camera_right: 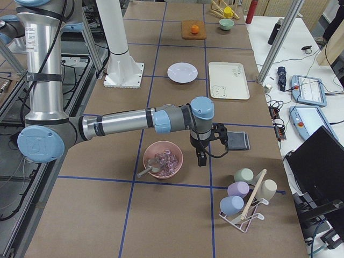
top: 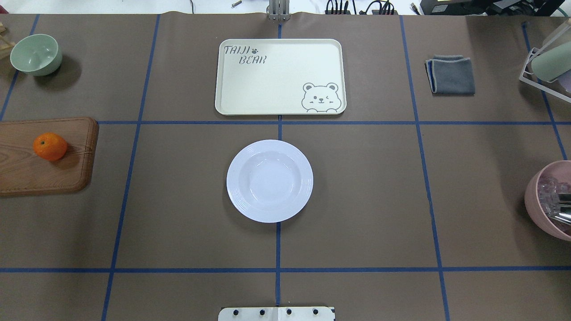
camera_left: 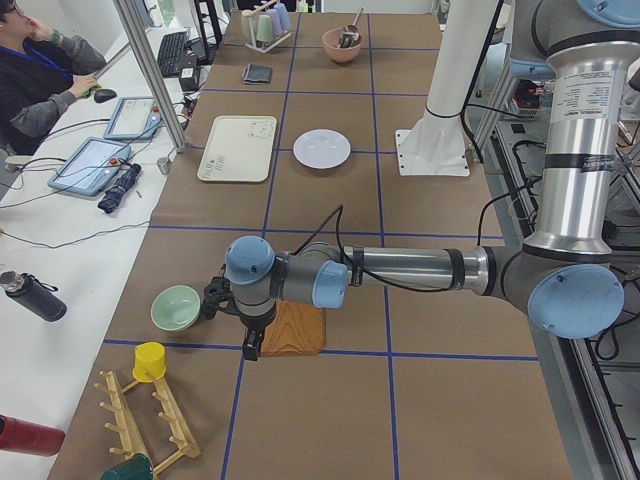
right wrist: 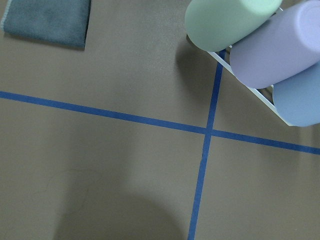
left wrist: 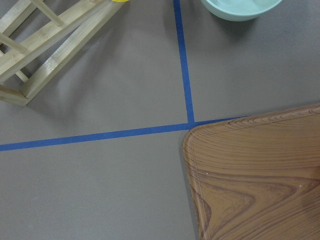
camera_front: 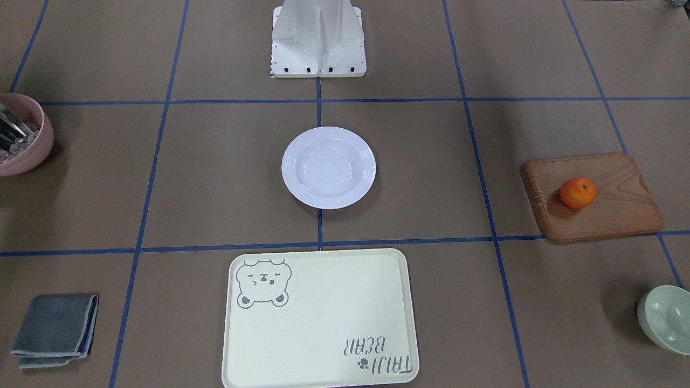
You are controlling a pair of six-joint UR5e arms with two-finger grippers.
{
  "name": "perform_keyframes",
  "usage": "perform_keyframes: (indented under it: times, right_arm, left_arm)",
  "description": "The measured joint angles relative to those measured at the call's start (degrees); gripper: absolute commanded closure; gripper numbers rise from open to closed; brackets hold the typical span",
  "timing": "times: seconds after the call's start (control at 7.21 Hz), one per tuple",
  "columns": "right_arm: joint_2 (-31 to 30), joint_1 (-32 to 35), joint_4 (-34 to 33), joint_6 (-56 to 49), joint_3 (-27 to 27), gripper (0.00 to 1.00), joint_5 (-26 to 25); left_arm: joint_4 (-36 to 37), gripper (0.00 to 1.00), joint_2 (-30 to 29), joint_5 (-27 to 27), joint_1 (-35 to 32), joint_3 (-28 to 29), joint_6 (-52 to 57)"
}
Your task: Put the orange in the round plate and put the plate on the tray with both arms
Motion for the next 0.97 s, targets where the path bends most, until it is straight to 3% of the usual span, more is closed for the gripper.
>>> perform_keyframes:
  times: [0.55, 0.97]
  right_arm:
    - [0.4, 0.0, 1.4, -0.4, 1.0, 0.0, 0.0]
    - [0.0, 0.3, 9.9, 0.4, -0.1, 0.0, -0.1]
  left_arm:
    - [0.2, 0.02, 0.1, 0.5, 0.0, -1.1, -0.1]
    - [-0.1, 0.02, -0.3, 0.3, 0.0, -3.6, -0.1]
